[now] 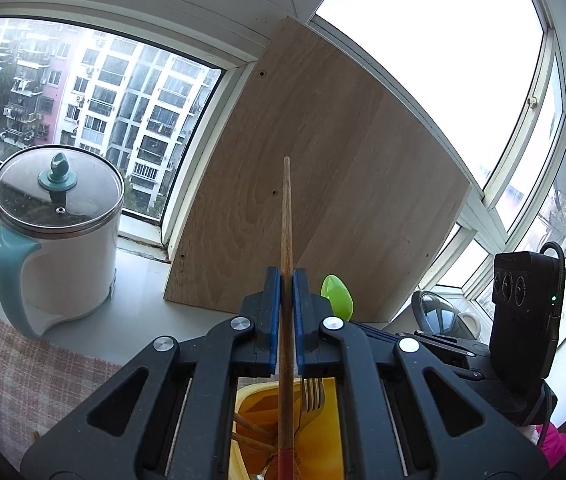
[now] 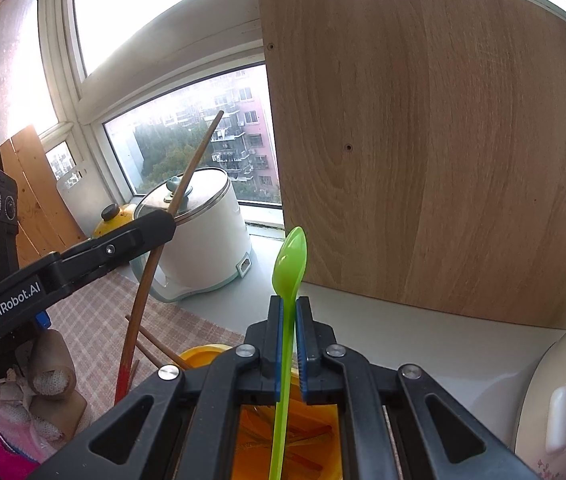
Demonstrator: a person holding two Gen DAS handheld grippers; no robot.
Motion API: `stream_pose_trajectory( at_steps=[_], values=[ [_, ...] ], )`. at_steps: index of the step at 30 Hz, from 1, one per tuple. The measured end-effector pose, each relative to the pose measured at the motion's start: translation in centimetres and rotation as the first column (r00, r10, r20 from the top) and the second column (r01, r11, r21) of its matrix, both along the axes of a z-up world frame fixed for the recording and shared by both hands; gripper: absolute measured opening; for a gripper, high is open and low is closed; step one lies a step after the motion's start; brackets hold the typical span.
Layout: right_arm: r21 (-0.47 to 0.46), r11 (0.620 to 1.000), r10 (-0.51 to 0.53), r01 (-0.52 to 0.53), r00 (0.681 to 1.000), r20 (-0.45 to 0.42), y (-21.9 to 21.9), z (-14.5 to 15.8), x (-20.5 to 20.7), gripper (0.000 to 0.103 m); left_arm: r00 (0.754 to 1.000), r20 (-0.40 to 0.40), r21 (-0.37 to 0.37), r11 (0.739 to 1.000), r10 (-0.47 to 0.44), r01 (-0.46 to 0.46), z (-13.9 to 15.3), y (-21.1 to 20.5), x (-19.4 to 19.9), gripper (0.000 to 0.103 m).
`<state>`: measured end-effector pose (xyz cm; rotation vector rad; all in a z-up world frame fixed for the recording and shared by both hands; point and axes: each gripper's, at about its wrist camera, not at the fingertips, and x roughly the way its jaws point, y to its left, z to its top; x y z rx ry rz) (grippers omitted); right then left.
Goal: Organize utensils
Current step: 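Lower chopstick and green spoon into the yellow container and open both tools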
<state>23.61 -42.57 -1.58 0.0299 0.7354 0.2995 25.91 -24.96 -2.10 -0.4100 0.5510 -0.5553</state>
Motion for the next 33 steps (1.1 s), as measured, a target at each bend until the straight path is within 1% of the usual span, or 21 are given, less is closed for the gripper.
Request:
stream_pose_trajectory(
  at_steps=[5, 14, 19, 21, 28, 29, 30, 31, 32, 33],
  values=[
    [-0.003, 1.0, -0.007, 0.007, 1.0, -0.003, 0.0, -0.2, 0.1, 0.003, 1.0, -0.007, -0.027, 1.0, -0.009, 0.008, -0.6, 0.0, 0.4, 0.004],
    [-0.01, 1.0, -0.019, 0.019, 1.0, -0.011, 0.2, -1.0, 0.0, 0.003, 1.0, -0.022, -0.024, 1.0, -0.009, 0.008, -1.8, 0.0, -0.2, 0.004],
    [-0.01, 1.0, -0.021, 0.02, 1.0, -0.02, -0.1, -1.5, -0.7, 0.003, 1.0, -0.021, 0.002, 1.0, -0.012, 0.012, -1.8, 0.1, -1.2, 0.004],
    [-0.017, 1.0, -0.024, 0.024, 1.0, -0.018, -0.3, -1.5, -1.0, 0.001, 1.0, -0.021, 0.013, 1.0, -0.02, 0.02, -1.7, 0.0, -1.7, 0.004],
    [-0.021, 0.999, -0.028, 0.028, 1.0, -0.008, -1.0, -0.9, -2.6, 0.003, 0.998, -0.018, 0.079, 0.995, -0.056, 0.057, -1.0, -0.5, -3.8, 0.004],
    [-0.023, 0.999, -0.028, 0.028, 1.0, -0.006, -1.0, -0.8, -2.9, 0.005, 0.998, -0.018, 0.086, 0.994, -0.065, 0.066, -0.9, -0.5, -4.1, 0.004],
    [-0.025, 0.999, -0.03, 0.03, 1.0, -0.004, -1.1, -0.8, -3.1, 0.01, 0.997, -0.017, 0.094, 0.993, -0.07, 0.072, -0.7, -0.6, -4.5, 0.004],
    [-0.024, 0.999, -0.033, 0.033, 0.999, -0.002, -1.1, -0.7, -3.4, 0.03, 0.997, -0.018, 0.108, 0.991, -0.072, 0.073, -0.6, -0.7, -4.8, 0.004],
    [-0.022, 0.999, -0.039, 0.039, 0.999, 0.002, -1.2, -0.6, -3.7, 0.043, 0.997, -0.022, 0.12, 0.99, -0.071, 0.073, -0.5, -0.7, -5.1, 0.006],
    [-0.02, 0.999, -0.042, 0.042, 0.999, 0.004, -1.3, -0.5, -4.0, 0.046, 0.997, -0.028, 0.125, 0.989, -0.072, 0.075, -0.4, -0.7, -5.4, 0.017]
  ],
)
